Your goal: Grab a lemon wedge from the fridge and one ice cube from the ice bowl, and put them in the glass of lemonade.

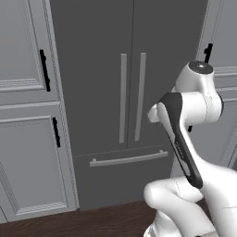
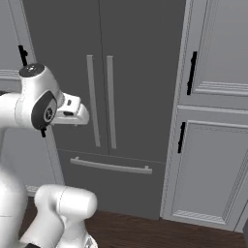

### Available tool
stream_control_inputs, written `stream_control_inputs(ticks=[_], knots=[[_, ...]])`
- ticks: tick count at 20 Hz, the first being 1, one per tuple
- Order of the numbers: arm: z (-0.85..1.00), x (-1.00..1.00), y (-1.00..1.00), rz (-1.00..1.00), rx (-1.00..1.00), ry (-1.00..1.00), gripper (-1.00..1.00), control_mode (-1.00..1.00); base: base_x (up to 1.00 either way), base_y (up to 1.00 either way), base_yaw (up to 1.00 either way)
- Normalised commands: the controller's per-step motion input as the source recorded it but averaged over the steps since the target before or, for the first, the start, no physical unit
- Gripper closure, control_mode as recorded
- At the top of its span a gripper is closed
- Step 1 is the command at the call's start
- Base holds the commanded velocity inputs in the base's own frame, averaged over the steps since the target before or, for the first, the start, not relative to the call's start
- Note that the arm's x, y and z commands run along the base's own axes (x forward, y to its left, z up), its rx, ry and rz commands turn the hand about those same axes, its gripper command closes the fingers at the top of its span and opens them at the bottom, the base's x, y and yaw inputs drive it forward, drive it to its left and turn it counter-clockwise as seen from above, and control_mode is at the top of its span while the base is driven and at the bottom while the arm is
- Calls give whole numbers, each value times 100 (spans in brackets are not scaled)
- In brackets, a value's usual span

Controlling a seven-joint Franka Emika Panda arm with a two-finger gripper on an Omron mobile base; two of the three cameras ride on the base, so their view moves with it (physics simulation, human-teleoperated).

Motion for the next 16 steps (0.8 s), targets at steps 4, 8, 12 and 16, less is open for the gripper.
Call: stream_control_inputs(ticks=[4,8,12,16], knots=[[23,7,-10,-2,-9,-42,-100,-100,0,0,0],[0,99,-29,-1,0,-16,-100,-100,0,0,0],[0,99,-23,11,1,-7,-100,-100,0,0,0],[0,94,-42,11,16,-1,-100,-100,0,0,0]])
